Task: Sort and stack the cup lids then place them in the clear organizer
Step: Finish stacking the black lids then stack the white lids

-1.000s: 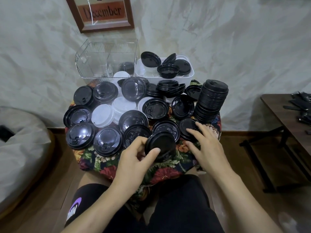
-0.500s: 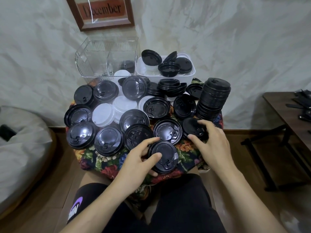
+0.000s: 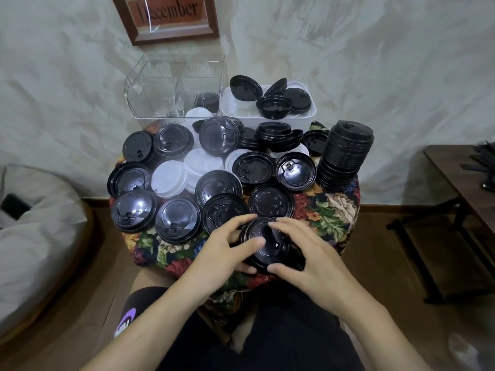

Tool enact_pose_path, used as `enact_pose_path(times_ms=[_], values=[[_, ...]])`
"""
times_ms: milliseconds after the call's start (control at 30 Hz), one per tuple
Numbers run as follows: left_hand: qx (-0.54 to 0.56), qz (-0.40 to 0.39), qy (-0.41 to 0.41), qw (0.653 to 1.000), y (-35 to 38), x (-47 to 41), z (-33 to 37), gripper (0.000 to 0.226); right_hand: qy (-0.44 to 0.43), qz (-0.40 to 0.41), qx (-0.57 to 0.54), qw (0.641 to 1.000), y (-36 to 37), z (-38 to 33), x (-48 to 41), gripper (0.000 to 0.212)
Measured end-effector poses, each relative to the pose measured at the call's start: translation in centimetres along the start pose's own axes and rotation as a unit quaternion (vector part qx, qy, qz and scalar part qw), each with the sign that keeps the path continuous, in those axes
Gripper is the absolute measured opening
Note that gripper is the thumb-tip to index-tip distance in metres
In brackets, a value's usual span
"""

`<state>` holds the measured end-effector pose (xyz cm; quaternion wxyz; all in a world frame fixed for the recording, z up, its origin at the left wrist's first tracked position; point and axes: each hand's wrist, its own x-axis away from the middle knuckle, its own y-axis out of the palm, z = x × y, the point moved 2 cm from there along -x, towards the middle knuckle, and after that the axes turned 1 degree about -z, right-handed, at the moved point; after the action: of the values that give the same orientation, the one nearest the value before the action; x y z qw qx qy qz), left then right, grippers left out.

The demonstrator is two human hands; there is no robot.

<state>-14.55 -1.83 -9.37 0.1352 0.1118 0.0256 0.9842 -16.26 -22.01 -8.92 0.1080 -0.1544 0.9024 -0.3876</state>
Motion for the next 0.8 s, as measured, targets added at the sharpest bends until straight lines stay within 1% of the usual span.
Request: enact_pose_path(times_ms=[67, 133, 200, 233, 267, 300, 367, 400, 500, 567, 633, 700, 800], values=[[0.004, 0.004, -0.002, 1.0, -0.1, -0.1, -0.2, 0.043, 0.002, -0.008, -0.007, 1.0, 0.0, 0.1, -0.1, 0.069], [0.011, 0.008, -0.003, 1.0, -0.1, -0.1, -0.2, 0.046, 0.009, 0.01, -0.055, 0.998, -0.4, 0.1, -0.4, 0.062], [0.009, 0.005, 0.001, 1.0, -0.2, -0.1, -0.2, 0.047, 0.012, 0.08, -0.105, 0.991, -1.0, 0.4, -0.8, 0.043], [0.003, 0.002, 0.004, 1.0, -0.2, 0.0, -0.2, 0.047, 0.012, 0.118, -0.101, 0.988, -1.3, 0.8, -1.2, 0.034], [-0.003, 0.002, 0.007, 1.0, -0.2, 0.0, -0.2, 0.046, 0.016, 0.139, -0.076, 0.987, -1.5, 1.2, -1.6, 0.032], [-0.005, 0.002, 0.009, 1.0, -0.2, 0.0, -0.3, 0.045, 0.019, 0.138, -0.035, 0.99, -1.6, 1.6, -2.1, 0.035], [-0.006, 0.008, 0.01, 1.0, -0.2, -0.1, -0.4, 0.044, 0.022, 0.097, 0.061, 0.993, -1.5, 2.2, -3.1, 0.043], [-0.008, 0.01, 0.009, 1.0, -0.2, -0.1, -0.5, 0.043, 0.025, 0.077, 0.1, 0.992, -1.3, 2.5, -3.5, 0.044], [-0.017, 0.003, 0.005, 1.0, -0.2, -0.2, -0.6, 0.042, 0.026, 0.064, 0.151, 0.986, -1.2, 2.5, -4.3, 0.033], [-0.02, -0.005, 0.004, 1.0, -0.2, -0.1, -0.5, 0.042, 0.028, 0.083, 0.136, 0.987, -1.4, 2.7, -4.4, 0.022], [-0.024, -0.008, 0.003, 1.0, -0.2, -0.1, -0.4, 0.041, 0.035, 0.106, 0.098, 0.989, -1.9, 3.0, -4.2, 0.015], [-0.029, -0.008, 0.003, 1.0, -0.2, -0.1, -0.3, 0.039, 0.056, 0.126, 0.036, 0.99, -2.4, 3.2, -3.8, 0.012], [-0.036, -0.011, 0.003, 0.999, -0.1, 0.0, -0.2, 0.035, 0.084, 0.168, -0.044, 0.981, -3.3, 3.3, -2.9, 0.015]])
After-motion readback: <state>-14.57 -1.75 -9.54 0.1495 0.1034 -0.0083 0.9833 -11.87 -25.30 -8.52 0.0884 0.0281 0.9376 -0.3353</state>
